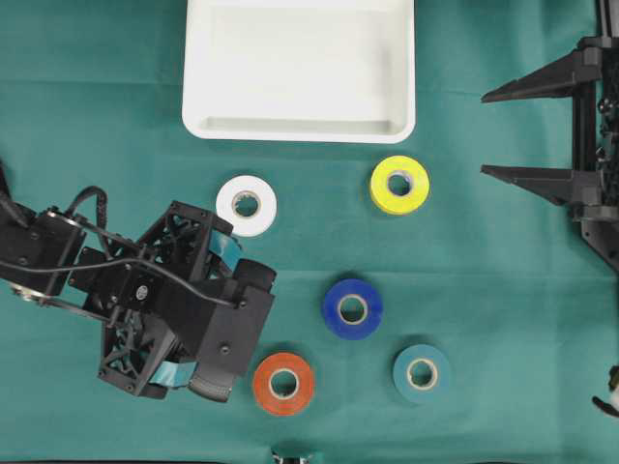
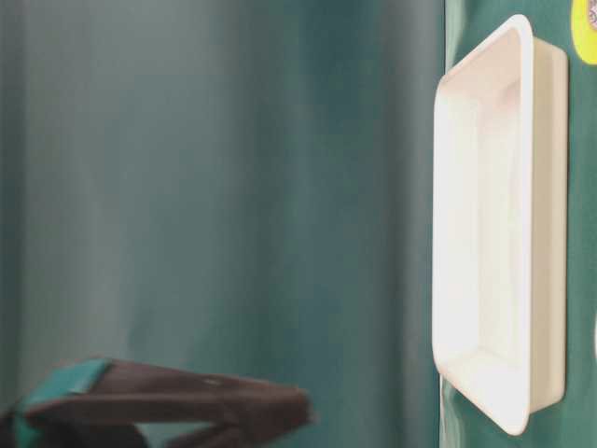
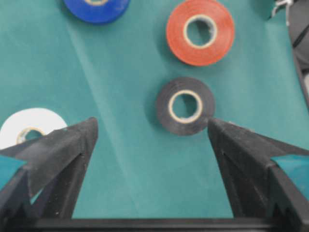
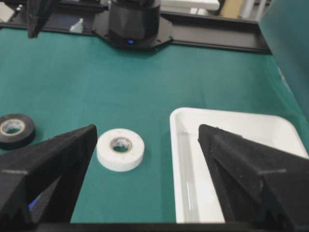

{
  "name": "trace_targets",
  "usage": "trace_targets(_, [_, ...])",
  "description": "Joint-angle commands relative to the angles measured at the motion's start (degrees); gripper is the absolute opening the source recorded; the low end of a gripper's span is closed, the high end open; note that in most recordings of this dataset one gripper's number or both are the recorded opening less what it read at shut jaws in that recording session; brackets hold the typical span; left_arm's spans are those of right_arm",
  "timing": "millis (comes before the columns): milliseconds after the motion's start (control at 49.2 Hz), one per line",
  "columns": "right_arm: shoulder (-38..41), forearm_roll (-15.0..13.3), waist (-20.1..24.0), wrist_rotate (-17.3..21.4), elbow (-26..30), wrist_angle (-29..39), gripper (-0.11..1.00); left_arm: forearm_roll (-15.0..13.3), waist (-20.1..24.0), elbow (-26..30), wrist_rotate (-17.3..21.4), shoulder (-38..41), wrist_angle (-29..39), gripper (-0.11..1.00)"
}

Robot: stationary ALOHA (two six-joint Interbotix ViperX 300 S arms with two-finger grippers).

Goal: Pick up the tape from a random location and place it into the white case.
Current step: 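Lower the left gripper over the black tape and close on it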

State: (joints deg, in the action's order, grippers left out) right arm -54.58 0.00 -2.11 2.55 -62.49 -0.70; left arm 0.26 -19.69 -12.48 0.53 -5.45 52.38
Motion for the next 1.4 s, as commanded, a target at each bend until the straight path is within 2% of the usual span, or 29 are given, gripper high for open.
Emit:
trace_targets(0, [0.70, -0.09, -0.09, 0.00, 1.32, -0.26, 0.92, 0.18, 0.09, -0.88, 0.00, -0.09, -1.85, 0.98])
trace_targets(285, [0.97, -0.35, 0.00, -0.09, 1.67, -0.26, 0.92, 0.00, -0.18, -6.77, 0.00, 3.78, -11.07, 0.98])
trace_targets(569, [0.97, -0.53, 0.00, -0.18, 1.76, -0.18, 0.92, -0.09, -0.35, -9.67, 0.00, 8.35, -15.03, 0.98])
trace_targets(813, [0.97, -0.62, 0.00, -0.26, 1.76, -0.18, 0.92, -0.09, -0.79, -12.39, 0.00, 9.84, -22.32, 0.98])
trace_targets(1382, [1.32, -0.97, 0.00, -0.35, 1.58, -0.18, 0.92, -0.09, -0.62, -14.41, 0.18, 16.17, -27.86, 0.98])
